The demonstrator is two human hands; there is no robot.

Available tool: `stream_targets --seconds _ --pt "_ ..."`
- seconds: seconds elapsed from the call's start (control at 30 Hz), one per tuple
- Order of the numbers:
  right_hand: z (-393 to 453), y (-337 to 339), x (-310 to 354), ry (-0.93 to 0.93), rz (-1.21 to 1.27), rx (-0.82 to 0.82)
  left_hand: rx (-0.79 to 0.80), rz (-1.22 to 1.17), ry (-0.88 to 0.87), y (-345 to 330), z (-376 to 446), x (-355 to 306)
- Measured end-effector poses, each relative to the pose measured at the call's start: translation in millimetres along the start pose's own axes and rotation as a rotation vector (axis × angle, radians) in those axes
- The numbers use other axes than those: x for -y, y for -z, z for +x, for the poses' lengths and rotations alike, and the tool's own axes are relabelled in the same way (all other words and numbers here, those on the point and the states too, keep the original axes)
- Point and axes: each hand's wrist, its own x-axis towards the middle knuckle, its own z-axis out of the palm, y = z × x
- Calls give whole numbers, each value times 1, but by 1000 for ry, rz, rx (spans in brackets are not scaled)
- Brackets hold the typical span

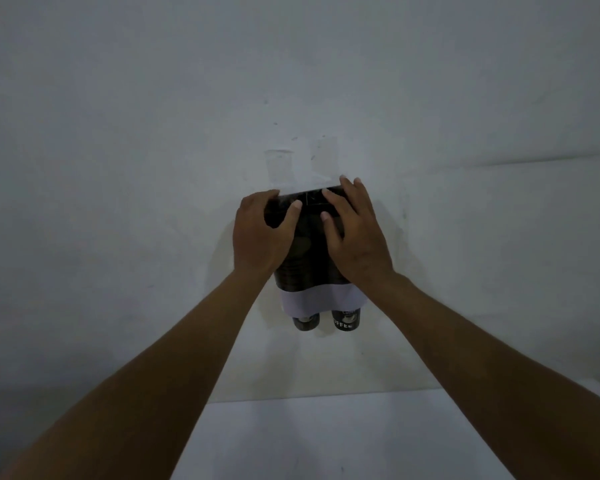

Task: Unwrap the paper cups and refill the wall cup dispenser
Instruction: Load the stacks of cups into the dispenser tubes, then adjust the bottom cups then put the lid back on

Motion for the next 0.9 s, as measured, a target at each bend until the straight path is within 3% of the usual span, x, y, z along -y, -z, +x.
stream_targets --seconds 0.13,0.37,0.57,0.77,0.9 --pt "-19 5 0 -70 95 -15 -13 -104 73 1 -32 6" --pt "-92 0 -15 -438 233 83 21 -160 287 -7 -92 39" --pt "-132 -5 -37 -664 248 176 206 -125 414 -15 -130 63" --pt "-142 -18 -57 -741 250 222 415 -16 512 -31 -152 85" --pt "-135 -27 -63 -829 340 264 428 -97 553 -44 -147 90"
